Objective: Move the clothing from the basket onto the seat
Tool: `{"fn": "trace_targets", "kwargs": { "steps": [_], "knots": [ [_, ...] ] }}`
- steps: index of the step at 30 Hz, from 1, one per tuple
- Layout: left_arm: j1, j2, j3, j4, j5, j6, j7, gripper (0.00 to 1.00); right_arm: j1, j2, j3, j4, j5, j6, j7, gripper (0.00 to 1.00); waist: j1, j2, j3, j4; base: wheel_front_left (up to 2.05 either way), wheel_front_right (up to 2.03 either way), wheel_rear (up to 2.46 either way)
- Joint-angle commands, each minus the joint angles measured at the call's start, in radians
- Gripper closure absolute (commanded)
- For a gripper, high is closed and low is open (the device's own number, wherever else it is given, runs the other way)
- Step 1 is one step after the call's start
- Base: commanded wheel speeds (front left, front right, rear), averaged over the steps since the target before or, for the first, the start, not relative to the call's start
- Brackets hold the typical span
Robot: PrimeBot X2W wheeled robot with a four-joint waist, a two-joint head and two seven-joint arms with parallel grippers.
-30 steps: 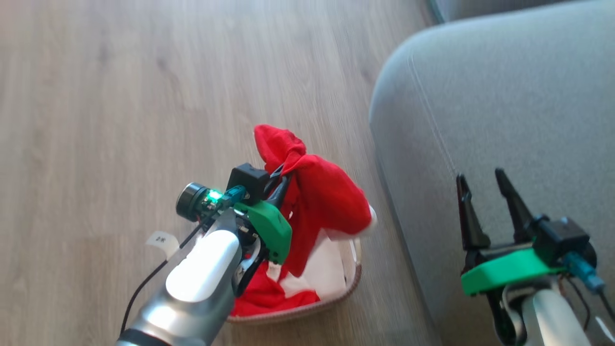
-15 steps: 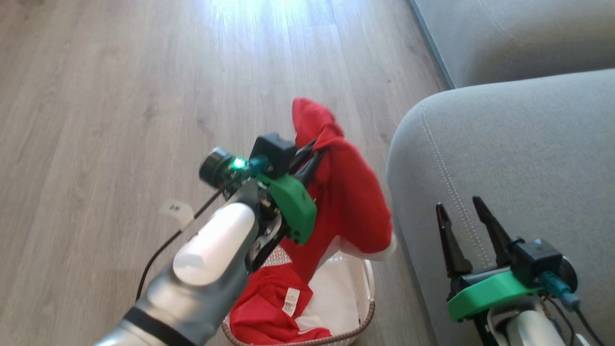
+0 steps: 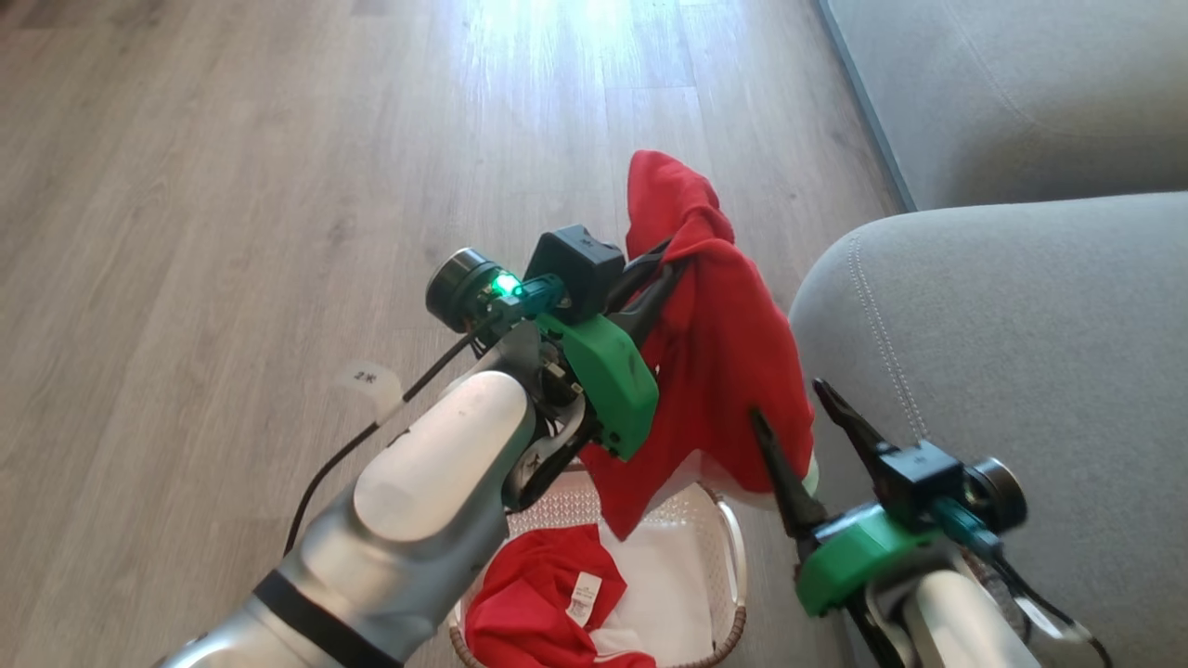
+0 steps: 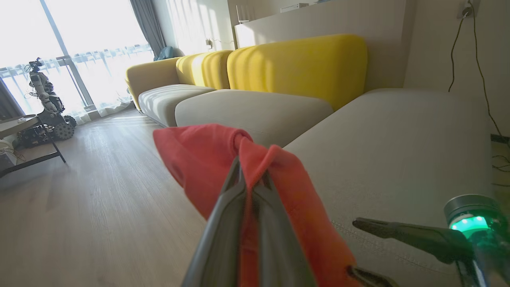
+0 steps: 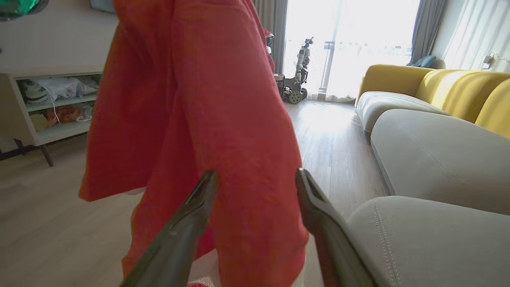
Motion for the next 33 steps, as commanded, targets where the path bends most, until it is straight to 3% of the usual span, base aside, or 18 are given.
{"fn": "trace_targets", "kwargs": {
  "steps": [1, 14, 19, 21, 22, 30, 33],
  "knots": [
    [-0.074, 0.011, 0.031, -0.039, -0.007, 0.009, 0.001, 1.00, -0.069, -0.001, 0.034, -0.017, -0.007, 0.000, -0.005, 0.00, 0.0001, -0.0001, -0.003, 0.006, 0.00, 0.00, 0.00],
    [-0.081, 0.011, -0.030, -0.073, -0.056, 0.042, 0.001, 1.00, -0.241, -0.001, 0.180, 0.186, -0.004, 0.000, -0.005, 0.00, 0.0001, -0.0001, -0.005, 0.040, 0.00, 0.00, 0.00],
    [-0.087, 0.011, -0.050, -0.083, -0.072, 0.051, -0.001, 1.00, -0.277, -0.001, 0.176, 0.229, 0.000, 0.000, -0.005, 0.00, 0.0001, -0.0001, -0.002, 0.047, 0.00, 0.00, 0.00],
    [-0.089, 0.011, -0.055, -0.086, -0.079, 0.054, -0.002, 1.00, -0.288, -0.001, 0.174, 0.239, 0.003, 0.000, -0.005, 0.77, 0.0001, -0.0001, -0.001, 0.049, 0.00, 0.00, 0.00],
    [-0.088, 0.011, -0.056, -0.084, -0.081, 0.056, -0.003, 1.00, -0.291, -0.001, 0.170, 0.243, 0.010, 0.000, -0.005, 1.00, 0.0001, -0.0001, 0.000, 0.049, 0.00, 0.00, 0.00],
    [-0.070, 0.015, -0.042, -0.046, -0.095, 0.074, -0.036, 1.00, -0.288, -0.001, 0.142, 0.234, 0.030, 0.000, -0.005, 1.00, 0.0001, -0.0001, 0.009, 0.034, 0.00, 0.00, 0.00],
    [-0.059, 0.019, -0.038, -0.029, -0.099, 0.075, -0.055, 0.32, -0.284, -0.001, 0.121, 0.229, 0.024, 0.000, -0.005, 1.00, 0.0001, -0.0001, 0.012, 0.020, 0.00, 0.00, 0.00]
  ]
}}
